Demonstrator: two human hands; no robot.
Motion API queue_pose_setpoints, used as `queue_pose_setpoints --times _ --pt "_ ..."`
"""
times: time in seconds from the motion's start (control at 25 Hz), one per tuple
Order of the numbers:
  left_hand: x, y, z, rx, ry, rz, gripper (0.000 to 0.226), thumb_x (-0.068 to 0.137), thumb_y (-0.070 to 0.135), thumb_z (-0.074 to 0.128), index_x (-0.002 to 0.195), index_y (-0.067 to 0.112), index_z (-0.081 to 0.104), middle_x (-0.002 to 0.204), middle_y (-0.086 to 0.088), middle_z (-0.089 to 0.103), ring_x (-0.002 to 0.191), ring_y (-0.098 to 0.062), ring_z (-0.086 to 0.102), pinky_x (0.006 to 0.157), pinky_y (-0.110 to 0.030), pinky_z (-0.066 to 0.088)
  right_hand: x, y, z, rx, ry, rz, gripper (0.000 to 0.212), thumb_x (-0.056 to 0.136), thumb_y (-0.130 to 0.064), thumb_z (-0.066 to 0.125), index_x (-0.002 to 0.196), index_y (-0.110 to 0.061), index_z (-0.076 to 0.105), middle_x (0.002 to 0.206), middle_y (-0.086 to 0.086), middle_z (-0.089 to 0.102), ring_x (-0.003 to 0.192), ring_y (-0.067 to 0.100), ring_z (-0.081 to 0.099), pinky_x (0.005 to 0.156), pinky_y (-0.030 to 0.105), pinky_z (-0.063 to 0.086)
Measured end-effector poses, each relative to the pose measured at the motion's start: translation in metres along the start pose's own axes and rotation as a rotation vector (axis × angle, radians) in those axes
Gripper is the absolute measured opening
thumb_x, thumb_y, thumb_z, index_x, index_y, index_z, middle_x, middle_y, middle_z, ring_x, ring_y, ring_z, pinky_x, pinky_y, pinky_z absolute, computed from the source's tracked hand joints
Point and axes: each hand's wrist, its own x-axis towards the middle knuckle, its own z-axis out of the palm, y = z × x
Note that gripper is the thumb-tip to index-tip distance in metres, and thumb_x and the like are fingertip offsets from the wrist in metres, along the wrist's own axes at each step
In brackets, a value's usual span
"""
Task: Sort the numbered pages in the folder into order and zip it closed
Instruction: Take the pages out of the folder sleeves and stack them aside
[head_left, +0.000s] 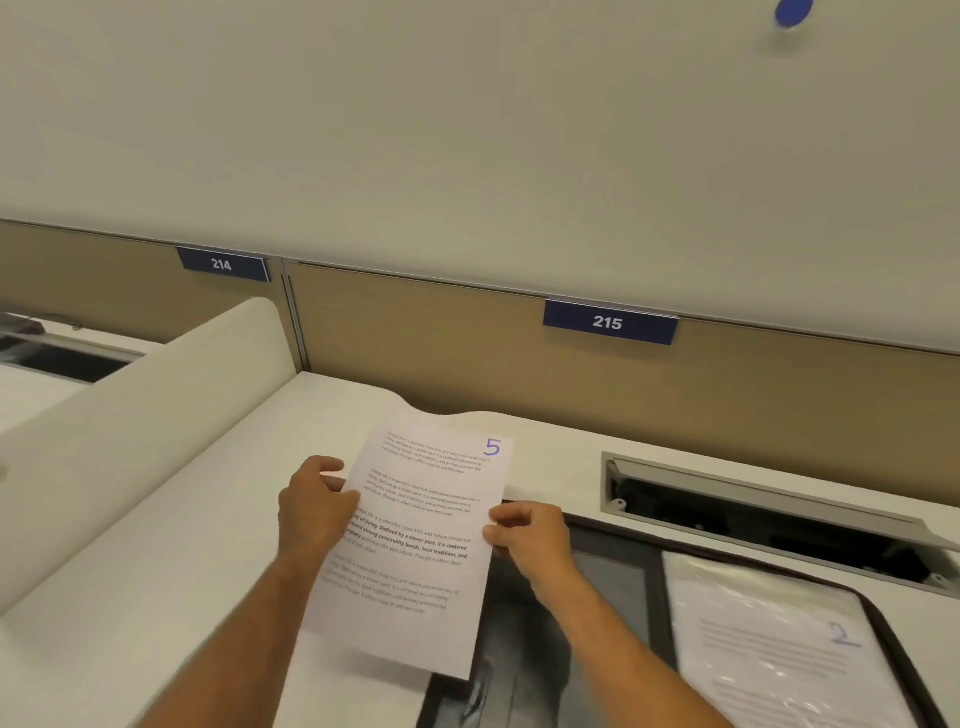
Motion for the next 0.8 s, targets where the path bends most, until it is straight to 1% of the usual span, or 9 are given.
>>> queue_pose_setpoints --times 0.08,0.16,0.28,0.44,0.52,0.6,0.64,0.72,0.8 --pt "0.034 -0.021 -0.014 0.062 0.022 0.02 0.024 0.08 0.007 0.071 0.097 0.019 0.059 0.093 0.001 0.068 0.085 -0.022 0.065 0.081 -0.039 0.053 0.01 -0.004 0.037 -0.01 -0.023 0.002 0.024 0.078 0.004 0.079 0.095 -0.012 0.072 0.099 0.004 0.072 0.089 0.017 0.071 0.073 0.025 0.061" --pt "0.064 -0.04 -0.024 0.149 0.028 0.039 0.017 0.082 0.008 0.071 0.089 0.021 0.063 0.097 0.0 0.069 0.086 -0.021 0.062 0.079 -0.036 0.05 0.02 -0.005 0.07 -0.069 -0.048 -0.018 0.029 0.077 0.003 0.08 0.097 -0.015 0.071 0.099 0.002 0.071 0.085 0.015 0.07 0.071 0.021 0.059" --pt "0.109 -0.066 -0.031 0.237 0.024 0.03 0.02 0.084 0.009 0.066 0.097 0.025 0.071 0.107 0.0 0.072 0.085 -0.019 0.059 0.076 -0.032 0.044 0.039 -0.001 0.117 -0.252 -0.096 -0.061 0.039 0.076 -0.006 0.081 0.112 -0.019 0.07 0.106 -0.003 0.068 0.087 0.009 0.064 0.079 0.019 0.054" --pt "0.156 -0.092 -0.031 0.316 0.034 -0.019 0.03 0.087 0.01 0.06 0.109 0.027 0.072 0.114 0.002 0.071 0.092 -0.024 0.062 0.08 -0.034 0.048 0.066 0.008 0.163 -0.603 -0.134 -0.171 0.054 0.084 -0.026 0.074 0.135 -0.021 0.057 0.132 -0.006 0.057 0.119 0.014 0.048 0.103 0.028 0.041" --pt "0.173 -0.104 -0.029 0.351 0.027 -0.02 0.035 0.088 0.009 0.058 0.115 0.028 0.07 0.12 0.002 0.068 0.101 -0.027 0.063 0.086 -0.037 0.049 0.077 0.008 0.178 -0.823 -0.15 -0.296 0.053 0.089 -0.038 0.065 0.138 -0.023 0.053 0.141 -0.007 0.049 0.129 0.019 0.039 0.108 0.033 0.031" --pt "0.188 -0.116 -0.029 0.409 0.001 0.004 0.037 0.089 0.01 0.057 0.121 0.026 0.066 0.128 0.002 0.064 0.111 -0.027 0.059 0.092 -0.039 0.046 0.086 0.011 0.193 -0.95 -0.135 -0.399 0.054 0.091 -0.051 0.05 0.137 -0.023 0.054 0.153 -0.004 0.036 0.137 0.022 0.032 0.111 0.037 0.025" --pt "0.196 -0.123 -0.029 0.463 -0.015 0.042 0.036 0.091 0.011 0.057 0.124 0.025 0.065 0.131 0.002 0.062 0.116 -0.027 0.056 0.094 -0.04 0.045 0.09 0.012 0.2 -0.977 -0.118 -0.433 0.061 0.089 -0.057 0.039 0.137 -0.023 0.056 0.157 -0.002 0.033 0.141 0.025 0.029 0.113 0.041 0.022" --pt "0.21 -0.132 -0.028 0.62 -0.028 0.179 0.031 0.094 0.018 0.055 0.123 0.021 0.067 0.136 0.002 0.058 0.121 -0.028 0.05 0.095 -0.042 0.042 0.1 0.019 0.214 -0.986 -0.079 -0.496 0.073 0.084 -0.063 0.025 0.137 -0.023 0.058 0.158 0.0 0.037 0.143 0.03 0.031 0.114 0.047 0.02" --pt "0.223 -0.136 -0.026 0.757 -0.029 0.297 0.028 0.098 0.029 0.052 0.117 0.02 0.07 0.138 0.002 0.057 0.125 -0.029 0.047 0.097 -0.045 0.039 0.112 0.022 0.224 -1.001 -0.047 -0.532 0.067 0.089 -0.062 0.028 0.137 -0.026 0.057 0.155 -0.003 0.043 0.144 0.031 0.032 0.112 0.047 0.015"
